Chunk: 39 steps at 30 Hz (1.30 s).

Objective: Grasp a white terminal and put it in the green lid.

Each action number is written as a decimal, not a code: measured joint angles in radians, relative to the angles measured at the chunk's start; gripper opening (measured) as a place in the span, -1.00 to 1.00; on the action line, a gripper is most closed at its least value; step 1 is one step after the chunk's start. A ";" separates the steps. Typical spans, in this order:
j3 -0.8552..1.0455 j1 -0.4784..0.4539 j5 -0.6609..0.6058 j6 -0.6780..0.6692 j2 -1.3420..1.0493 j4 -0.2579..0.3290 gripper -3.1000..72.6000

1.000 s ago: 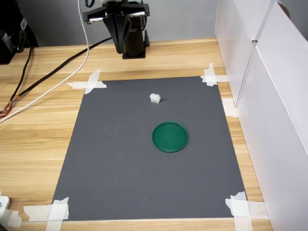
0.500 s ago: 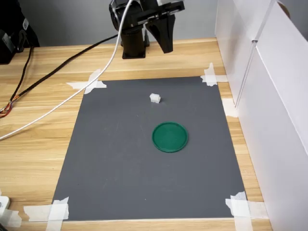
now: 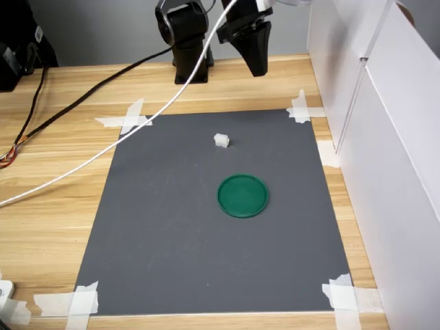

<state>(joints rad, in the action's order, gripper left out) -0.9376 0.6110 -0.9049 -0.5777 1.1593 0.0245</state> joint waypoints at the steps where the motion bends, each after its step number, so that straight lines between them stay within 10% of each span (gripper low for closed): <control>1: -0.016 0.000 -0.012 -0.005 0.014 -0.008 -0.59; 13: -0.086 0.000 -0.067 -0.031 0.137 -0.060 0.64; 39: -0.004 -0.107 0.080 -0.244 0.398 -0.057 0.71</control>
<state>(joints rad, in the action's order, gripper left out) -0.9418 0.5038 -0.8249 -0.8216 1.5568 -0.0327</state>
